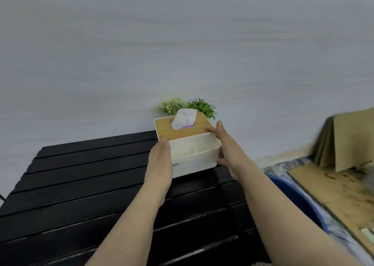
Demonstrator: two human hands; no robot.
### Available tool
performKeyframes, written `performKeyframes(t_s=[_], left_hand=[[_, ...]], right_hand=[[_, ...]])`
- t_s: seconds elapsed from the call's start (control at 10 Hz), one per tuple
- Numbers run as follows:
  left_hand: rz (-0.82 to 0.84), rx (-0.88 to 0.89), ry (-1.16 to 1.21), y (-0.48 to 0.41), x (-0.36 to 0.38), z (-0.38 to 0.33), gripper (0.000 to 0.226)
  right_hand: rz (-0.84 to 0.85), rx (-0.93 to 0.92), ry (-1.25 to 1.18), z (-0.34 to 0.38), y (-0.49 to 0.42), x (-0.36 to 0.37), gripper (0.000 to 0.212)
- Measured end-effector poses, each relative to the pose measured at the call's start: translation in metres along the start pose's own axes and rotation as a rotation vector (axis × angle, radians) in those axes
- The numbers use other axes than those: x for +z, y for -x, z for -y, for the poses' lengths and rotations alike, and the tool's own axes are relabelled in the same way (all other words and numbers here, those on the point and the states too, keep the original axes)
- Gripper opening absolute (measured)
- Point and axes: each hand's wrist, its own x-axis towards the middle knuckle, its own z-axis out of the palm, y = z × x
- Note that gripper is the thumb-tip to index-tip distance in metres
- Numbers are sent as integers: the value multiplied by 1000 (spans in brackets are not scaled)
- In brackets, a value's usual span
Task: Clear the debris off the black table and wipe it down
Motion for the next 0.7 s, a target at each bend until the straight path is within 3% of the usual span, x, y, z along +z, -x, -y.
performKeyframes(t_s=[0.4, 0.5, 0.7], left_hand=[[-27, 11, -83, 1, 31, 24, 57], [21, 25, -81, 6, 27, 22, 55], [-17, 15, -125, 29, 8, 21, 31]], right_hand=[[-31, 0, -68, -22, -5, -22, 47], [-15, -36, -30, -25, -3, -24, 52], [-175, -53, 141, -36, 34, -29, 39]])
